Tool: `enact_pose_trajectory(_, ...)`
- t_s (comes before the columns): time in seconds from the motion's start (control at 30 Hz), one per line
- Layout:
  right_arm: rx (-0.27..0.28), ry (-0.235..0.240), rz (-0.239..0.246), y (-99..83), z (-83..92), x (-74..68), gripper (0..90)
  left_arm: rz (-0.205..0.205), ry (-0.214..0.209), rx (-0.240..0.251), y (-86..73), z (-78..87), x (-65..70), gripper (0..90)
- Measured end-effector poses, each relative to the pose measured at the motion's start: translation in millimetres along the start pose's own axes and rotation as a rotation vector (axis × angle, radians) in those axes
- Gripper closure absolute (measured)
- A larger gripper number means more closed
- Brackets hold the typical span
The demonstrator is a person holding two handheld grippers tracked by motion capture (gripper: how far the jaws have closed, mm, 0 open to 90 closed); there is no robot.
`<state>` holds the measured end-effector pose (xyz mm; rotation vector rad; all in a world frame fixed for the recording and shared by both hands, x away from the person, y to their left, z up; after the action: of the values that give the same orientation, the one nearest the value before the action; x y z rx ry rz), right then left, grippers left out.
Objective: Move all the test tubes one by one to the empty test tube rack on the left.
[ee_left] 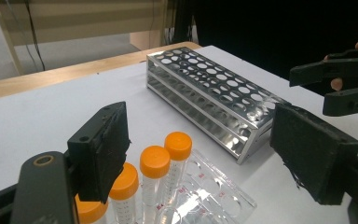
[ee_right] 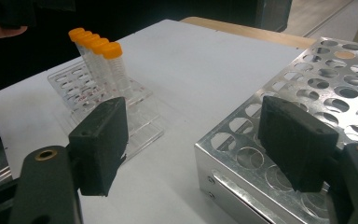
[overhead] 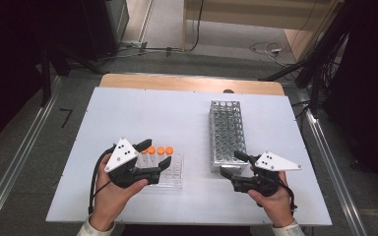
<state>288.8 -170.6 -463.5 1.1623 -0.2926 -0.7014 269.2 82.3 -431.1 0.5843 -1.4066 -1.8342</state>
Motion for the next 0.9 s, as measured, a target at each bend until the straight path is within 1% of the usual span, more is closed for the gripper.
enact_pose_trajectory(0.13, 0.003, -0.007, -0.003, 0.1, 2.2, 2.2, 22.9, -0.004, 0.001, -0.004, -0.9, 1.0, -0.8, 20.1)
enact_pose_trajectory(0.3, 0.008, -0.015, -0.007, 0.3, 5.8, 5.2, 22.9, 0.002, 0.000, -0.007, -1.9, 2.9, -2.0, 20.1)
enact_pose_trajectory(0.43, 0.013, -0.023, -0.009, 0.2, 8.7, 8.3, 22.9, 0.005, 0.004, -0.001, -1.2, 5.5, -3.5, 20.0)
enact_pose_trajectory(0.9, 0.021, -0.051, -0.019, -1.6, 18.0, 17.7, 22.9, 0.015, 0.031, 0.003, -2.8, 13.6, -13.1, 20.0)
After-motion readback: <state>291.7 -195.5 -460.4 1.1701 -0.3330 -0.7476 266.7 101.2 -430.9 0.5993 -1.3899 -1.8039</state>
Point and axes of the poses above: each handheld gripper's, and its own axes: z roughly backward along the jaws, y roughly out of its top, x roughly to its right, the point moved 8 cm from there along -z, roughly forward along the jaws, and after that the axes turned 2 degrees about -z, right-handed, at the moved point
